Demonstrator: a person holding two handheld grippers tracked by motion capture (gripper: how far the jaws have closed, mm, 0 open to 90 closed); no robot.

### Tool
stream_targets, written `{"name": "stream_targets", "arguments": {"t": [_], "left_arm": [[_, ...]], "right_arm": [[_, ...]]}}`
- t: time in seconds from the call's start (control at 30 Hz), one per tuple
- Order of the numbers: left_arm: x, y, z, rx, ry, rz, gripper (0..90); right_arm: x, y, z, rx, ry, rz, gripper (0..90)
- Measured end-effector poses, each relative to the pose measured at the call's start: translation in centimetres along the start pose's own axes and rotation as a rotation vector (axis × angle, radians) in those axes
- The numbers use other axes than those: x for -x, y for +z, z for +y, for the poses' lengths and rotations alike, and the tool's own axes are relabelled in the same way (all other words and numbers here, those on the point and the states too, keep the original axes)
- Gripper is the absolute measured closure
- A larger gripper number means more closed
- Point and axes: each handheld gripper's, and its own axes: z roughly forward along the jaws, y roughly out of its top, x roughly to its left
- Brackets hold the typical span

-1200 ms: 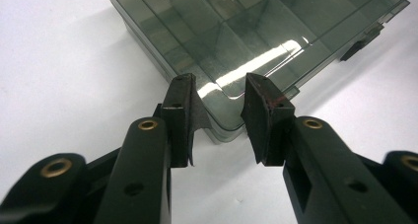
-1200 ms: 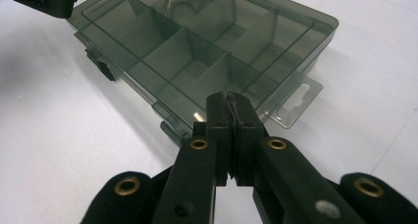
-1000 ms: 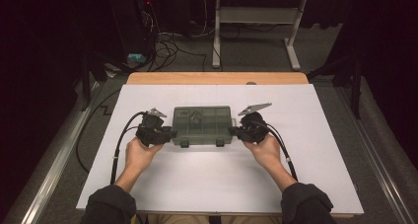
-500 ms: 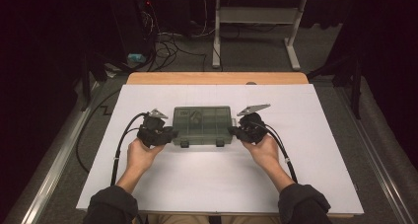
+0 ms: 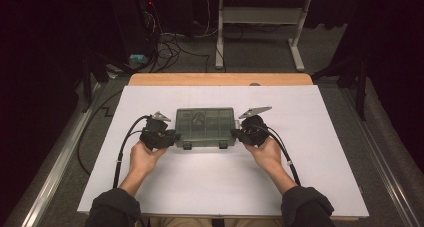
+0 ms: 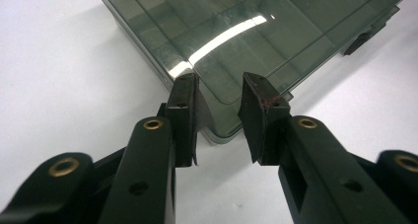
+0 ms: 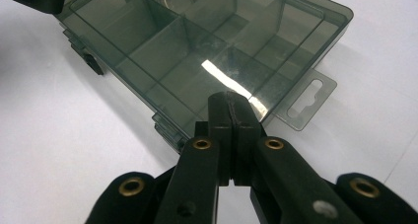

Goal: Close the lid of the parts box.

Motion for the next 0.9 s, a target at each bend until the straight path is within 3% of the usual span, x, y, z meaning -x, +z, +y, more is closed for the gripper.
{"name": "stream_targets", "arguments": {"t": [0.27,0.9], "left_arm": [[0.2,-0.5,0.0,0.016,0.026,0.005,61.6],[-0.2,-1.9,-0.4,0.079,-0.023,-0.002,49.0]], "right_arm": [[-0.1,-0.2,0.0,0.012,-0.014,0.01,85.3],[0.0,-1.9,0.0,0.077,0.006,0.013,73.0]]}}
